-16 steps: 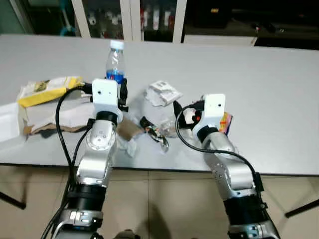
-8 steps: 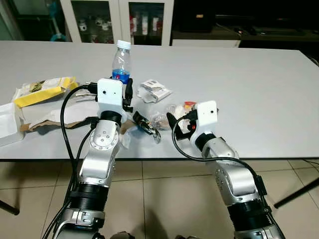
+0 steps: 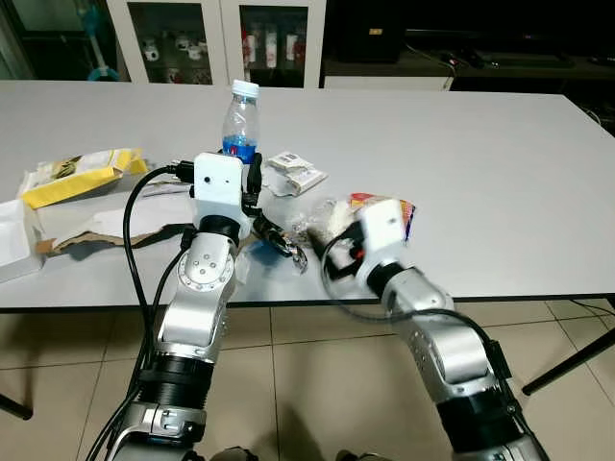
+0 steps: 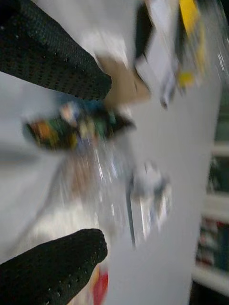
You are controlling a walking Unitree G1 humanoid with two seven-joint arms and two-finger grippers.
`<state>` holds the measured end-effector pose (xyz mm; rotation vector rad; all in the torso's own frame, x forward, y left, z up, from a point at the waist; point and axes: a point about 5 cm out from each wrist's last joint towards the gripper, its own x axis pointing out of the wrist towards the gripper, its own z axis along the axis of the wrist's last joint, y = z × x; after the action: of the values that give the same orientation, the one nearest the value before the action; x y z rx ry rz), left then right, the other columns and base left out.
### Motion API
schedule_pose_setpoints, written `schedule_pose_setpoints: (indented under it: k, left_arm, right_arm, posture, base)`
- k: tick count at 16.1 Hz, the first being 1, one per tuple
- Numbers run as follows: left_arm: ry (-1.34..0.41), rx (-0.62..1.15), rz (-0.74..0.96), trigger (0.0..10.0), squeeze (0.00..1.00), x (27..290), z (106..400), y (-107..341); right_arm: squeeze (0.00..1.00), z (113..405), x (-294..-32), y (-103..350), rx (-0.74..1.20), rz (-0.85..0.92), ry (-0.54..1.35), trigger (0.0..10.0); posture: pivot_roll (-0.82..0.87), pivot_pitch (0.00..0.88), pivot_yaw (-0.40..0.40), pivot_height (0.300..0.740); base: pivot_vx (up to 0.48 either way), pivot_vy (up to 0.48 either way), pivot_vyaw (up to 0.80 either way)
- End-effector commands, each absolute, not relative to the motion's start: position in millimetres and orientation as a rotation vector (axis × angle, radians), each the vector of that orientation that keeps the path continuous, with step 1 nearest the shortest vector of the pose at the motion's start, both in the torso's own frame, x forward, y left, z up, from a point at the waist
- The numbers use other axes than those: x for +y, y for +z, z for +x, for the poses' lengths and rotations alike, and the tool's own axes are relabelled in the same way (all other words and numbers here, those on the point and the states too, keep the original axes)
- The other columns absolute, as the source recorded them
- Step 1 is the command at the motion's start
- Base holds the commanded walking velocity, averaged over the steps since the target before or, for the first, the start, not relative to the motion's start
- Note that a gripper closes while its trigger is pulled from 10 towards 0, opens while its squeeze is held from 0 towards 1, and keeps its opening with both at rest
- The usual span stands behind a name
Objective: Picking trash to rubbish bin
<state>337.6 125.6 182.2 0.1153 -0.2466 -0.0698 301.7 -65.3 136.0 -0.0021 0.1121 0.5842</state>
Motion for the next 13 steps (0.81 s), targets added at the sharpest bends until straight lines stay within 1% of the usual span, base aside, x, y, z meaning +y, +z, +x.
schedule_pose_setpoints:
  k: [1,3,4,7,8,10,11,12,13]
  left_arm:
    - [-0.092,-0.245,0.114,10.0,0.0,122.5,336.4,182.6]
    - [-0.095,-0.246,0.114,10.0,0.0,122.1,336.2,183.0]
    - [-0.096,-0.246,0.114,10.0,0.0,121.8,335.9,182.6]
    - [-0.101,-0.247,0.109,10.0,0.0,121.1,335.7,183.6]
    - [-0.104,-0.266,0.117,10.0,0.0,122.4,338.3,190.4]
    - [-0.093,-0.296,0.126,10.0,0.0,131.6,346.6,204.8]
    - [-0.082,-0.344,0.218,10.0,0.0,154.5,364.8,236.3]
    - [-0.083,-0.35,0.253,10.0,0.0,160.0,368.6,243.7]
    - [-0.087,-0.368,0.338,10.0,0.0,174.8,376.1,262.7]
  right_arm:
    - [1.0,295.8,-58.1,136.6,0.12,0.003,0.65,10.0]
    - [1.0,292.3,-48.6,132.8,0.149,-0.018,0.693,10.0]
    - [0.0,291.9,-43.8,127.7,0.177,-0.033,0.712,10.0]
    - [0.0,288.8,-29.1,123.2,0.198,-0.058,0.807,10.0]
    - [0.0,289.9,-23.9,121.5,0.204,-0.064,0.817,10.0]
    - [0.0,291.1,-19.1,121.9,0.207,-0.062,0.828,10.0]
    - [0.0,292.3,-14.7,123.8,0.201,-0.06,0.843,10.0]
    - [0.0,292.4,-14.0,124.2,0.199,-0.058,0.846,10.0]
    - [0.0,293.3,-13.1,122.9,0.201,-0.055,0.849,10.0]
  posture:
    - [0.01,0.064,-0.033,0.74]
    - [0.01,0.065,-0.033,0.74]
    - [0.01,0.065,-0.034,0.74]
    - [0.02,0.068,-0.036,0.74]
    - [0.02,0.068,-0.036,0.74]
    - [0.03,0.07,-0.047,0.74]
    - [0.04,0.073,-0.048,0.74]
    - [0.05,0.073,-0.045,0.74]
    - [0.05,0.077,-0.038,0.74]
  base:
    - [0.0,0.0,0.0]
    - [0.0,0.0,0.0]
    - [0.0,0.0,0.0]
    - [0.0,0.0,0.0]
    - [0.0,0.0,0.0]
    - [0.0,0.0,0.0]
    - [0.0,0.0,0.0]
    - [0.0,0.0,0.0]
    - [0.0,0.0,0.0]
